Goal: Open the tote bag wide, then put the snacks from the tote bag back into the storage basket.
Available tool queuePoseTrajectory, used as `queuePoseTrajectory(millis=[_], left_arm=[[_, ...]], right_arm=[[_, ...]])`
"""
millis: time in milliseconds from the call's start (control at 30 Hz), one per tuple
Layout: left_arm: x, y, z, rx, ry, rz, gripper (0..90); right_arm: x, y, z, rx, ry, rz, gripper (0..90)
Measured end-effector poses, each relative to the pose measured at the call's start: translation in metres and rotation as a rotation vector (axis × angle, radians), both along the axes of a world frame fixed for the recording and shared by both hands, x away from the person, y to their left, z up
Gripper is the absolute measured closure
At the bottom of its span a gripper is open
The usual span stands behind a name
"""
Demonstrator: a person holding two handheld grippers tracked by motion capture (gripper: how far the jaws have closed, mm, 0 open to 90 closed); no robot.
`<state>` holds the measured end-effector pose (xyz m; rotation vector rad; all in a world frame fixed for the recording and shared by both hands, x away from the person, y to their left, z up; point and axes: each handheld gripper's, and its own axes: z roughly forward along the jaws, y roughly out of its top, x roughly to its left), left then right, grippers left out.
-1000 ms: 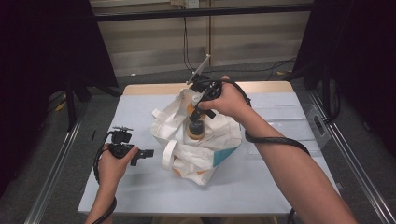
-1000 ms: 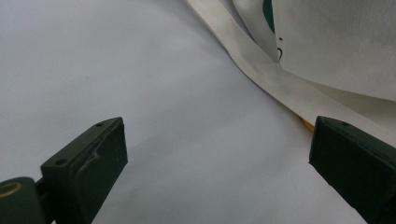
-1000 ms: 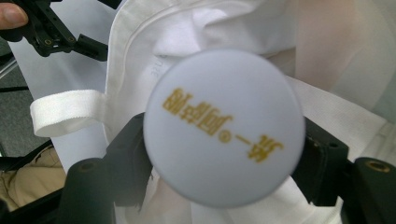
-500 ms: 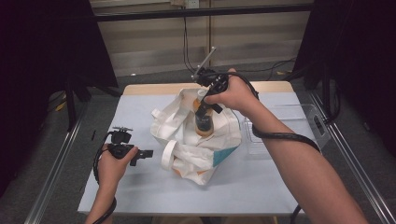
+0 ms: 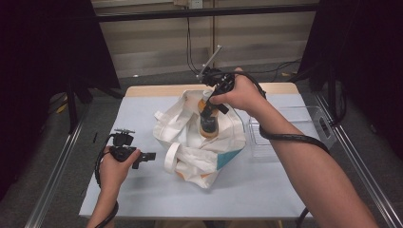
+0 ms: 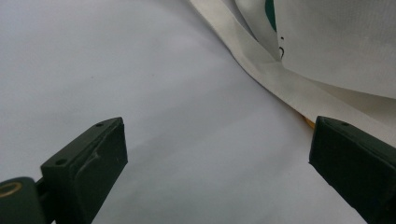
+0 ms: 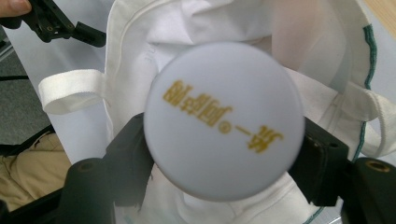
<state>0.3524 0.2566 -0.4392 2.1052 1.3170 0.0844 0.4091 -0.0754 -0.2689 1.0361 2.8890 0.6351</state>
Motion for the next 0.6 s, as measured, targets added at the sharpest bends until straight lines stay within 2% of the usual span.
queuePoseTrajectory(millis=[133,267,300,500,600], left_arm=[[0.001,-0.001,0.000,-0.010,-0.008,0.018,4.2],[0.002,-0.002,0.001,-0.001,-0.004,-0.003,4.2],[0.002,-0.004,0.001,-0.019,-0.011,0.016,4.2],[0.001,-0.003,0.000,-0.006,-0.006,0.002,4.2],[0.001,-0.001,-0.001,-0.012,-0.007,0.019,4.1]], right_arm=[[-0.001,-0.001,0.001,0.007,0.008,-0.004,30.3],[-0.002,-0.002,0.003,0.007,0.005,-0.004,30.3],[-0.002,-0.003,0.004,0.004,0.004,0.001,30.3],[-0.003,-0.007,0.009,0.006,0.001,-0.007,30.3],[-0.003,-0.010,0.012,0.004,0.002,-0.014,30.3]])
